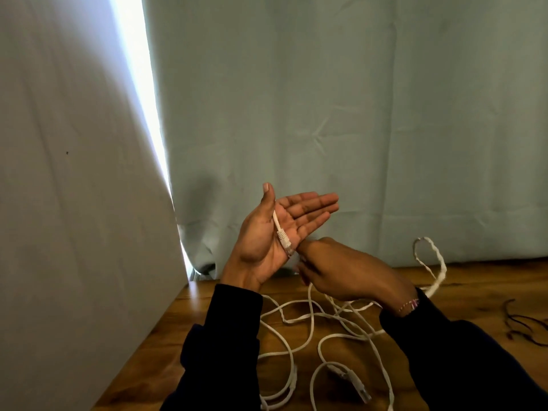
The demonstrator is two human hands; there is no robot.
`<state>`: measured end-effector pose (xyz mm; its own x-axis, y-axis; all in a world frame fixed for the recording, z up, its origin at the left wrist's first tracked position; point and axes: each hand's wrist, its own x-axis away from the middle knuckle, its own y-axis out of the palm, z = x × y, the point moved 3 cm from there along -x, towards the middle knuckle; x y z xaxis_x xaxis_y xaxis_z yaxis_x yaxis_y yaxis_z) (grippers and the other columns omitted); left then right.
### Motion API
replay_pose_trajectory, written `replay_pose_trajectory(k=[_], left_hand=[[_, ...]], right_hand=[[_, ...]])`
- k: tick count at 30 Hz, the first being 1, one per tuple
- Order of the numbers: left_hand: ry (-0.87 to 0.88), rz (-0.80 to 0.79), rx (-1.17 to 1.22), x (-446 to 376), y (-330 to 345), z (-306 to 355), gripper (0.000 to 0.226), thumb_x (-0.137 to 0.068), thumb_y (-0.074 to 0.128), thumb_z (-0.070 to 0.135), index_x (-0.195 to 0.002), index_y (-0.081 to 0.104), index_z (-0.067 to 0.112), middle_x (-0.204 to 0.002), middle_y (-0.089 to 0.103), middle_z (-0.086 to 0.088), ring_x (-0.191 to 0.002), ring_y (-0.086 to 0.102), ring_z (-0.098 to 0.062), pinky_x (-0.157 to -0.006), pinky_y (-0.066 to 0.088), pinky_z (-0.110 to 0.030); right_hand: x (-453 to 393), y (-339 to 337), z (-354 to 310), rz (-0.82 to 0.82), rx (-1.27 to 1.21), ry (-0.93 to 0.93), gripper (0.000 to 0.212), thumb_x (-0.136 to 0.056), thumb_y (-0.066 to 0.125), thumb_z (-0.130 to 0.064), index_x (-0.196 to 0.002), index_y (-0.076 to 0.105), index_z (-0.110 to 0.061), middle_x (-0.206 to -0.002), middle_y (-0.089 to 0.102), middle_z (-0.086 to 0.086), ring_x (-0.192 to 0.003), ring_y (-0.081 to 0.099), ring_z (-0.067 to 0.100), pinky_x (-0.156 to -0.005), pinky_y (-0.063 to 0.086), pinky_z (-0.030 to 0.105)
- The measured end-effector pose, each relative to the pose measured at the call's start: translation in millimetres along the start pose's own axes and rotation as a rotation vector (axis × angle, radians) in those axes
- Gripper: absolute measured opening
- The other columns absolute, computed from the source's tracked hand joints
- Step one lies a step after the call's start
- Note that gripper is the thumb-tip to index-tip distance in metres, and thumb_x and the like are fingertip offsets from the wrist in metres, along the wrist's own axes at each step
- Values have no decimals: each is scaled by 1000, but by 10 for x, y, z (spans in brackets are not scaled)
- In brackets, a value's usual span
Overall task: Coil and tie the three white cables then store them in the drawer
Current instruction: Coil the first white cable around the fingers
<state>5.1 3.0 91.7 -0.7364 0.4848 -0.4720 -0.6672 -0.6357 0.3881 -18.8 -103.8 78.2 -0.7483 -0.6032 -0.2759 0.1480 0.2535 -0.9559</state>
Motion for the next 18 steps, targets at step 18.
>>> replay_pose_trajectory(k=[18], left_hand=[[28,50,-120,15,-56,-90,33,-93,44,2,-123,55,-4,-108,67,-22,-102,65,-31,-92,54,-41]], right_hand=[[522,-513,-105,292,180,-111,21,-97,61,-35,-115,71,-28,-104,69,-9,-86,58,3,-78,43,15]])
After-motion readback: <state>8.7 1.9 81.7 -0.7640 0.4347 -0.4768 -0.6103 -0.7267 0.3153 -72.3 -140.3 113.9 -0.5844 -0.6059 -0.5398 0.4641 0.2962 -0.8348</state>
